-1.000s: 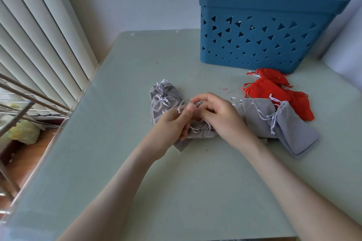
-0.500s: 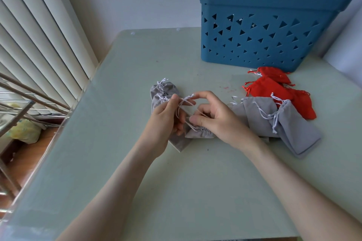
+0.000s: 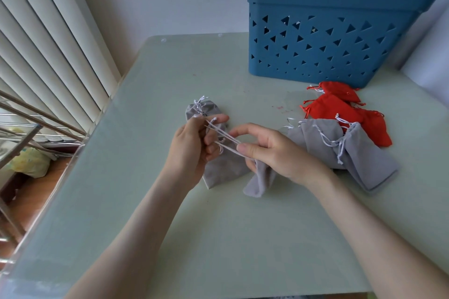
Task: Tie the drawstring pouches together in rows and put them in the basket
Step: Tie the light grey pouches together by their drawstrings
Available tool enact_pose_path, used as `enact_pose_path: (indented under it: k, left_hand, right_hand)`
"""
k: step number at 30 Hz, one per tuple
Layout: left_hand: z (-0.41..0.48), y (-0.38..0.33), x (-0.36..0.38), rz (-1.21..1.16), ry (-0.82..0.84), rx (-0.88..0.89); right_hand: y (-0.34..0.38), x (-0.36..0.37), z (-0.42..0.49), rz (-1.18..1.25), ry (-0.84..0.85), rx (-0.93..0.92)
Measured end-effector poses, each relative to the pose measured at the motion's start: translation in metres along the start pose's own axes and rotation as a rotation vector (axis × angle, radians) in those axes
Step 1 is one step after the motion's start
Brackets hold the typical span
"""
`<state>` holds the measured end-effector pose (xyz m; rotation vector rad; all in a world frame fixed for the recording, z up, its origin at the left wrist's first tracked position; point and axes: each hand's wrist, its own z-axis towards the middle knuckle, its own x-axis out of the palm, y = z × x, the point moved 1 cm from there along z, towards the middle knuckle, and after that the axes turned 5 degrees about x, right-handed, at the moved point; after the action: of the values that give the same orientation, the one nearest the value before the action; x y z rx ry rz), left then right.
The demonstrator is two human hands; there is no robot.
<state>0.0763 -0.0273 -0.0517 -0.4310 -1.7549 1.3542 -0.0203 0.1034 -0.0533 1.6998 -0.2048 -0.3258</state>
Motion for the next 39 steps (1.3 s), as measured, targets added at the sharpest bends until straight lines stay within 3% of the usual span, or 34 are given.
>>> enact_pose_path:
  k: [4,11,15,21,34,39]
  left_hand:
    - [0.001,0.001,-0.001,0.043,0.051,-0.002]
    - [-0.004,0.002,0.002,0.154,0.207,-0.076]
    - [-0.006,0.005,0.004,0.218,0.241,-0.089]
    - [-0.012,0.010,0.011,0.214,0.325,-0.141]
    - [-0.007,0.012,0.007,0.340,0.210,-0.121]
    - [-0.005,0.014,0.004,0.400,0.191,-0.043]
  right_hand:
    - [0.000,-0.003,-0.002,-0.014,-0.022,0.020]
    - [-0.007,-0.004,0.008,-0.093,-0.305,-0.068]
    - [-0.007,-0.004,0.010,-0.139,-0.382,-0.168]
    - [-0.001,0.003,0.008,-0.201,-0.302,-0.225]
    - [-0.005,-0.003,0.010,-0.185,-0.447,-0.249]
    - [-0.005,-0.001,0.010,-0.020,-0.287,-0.175]
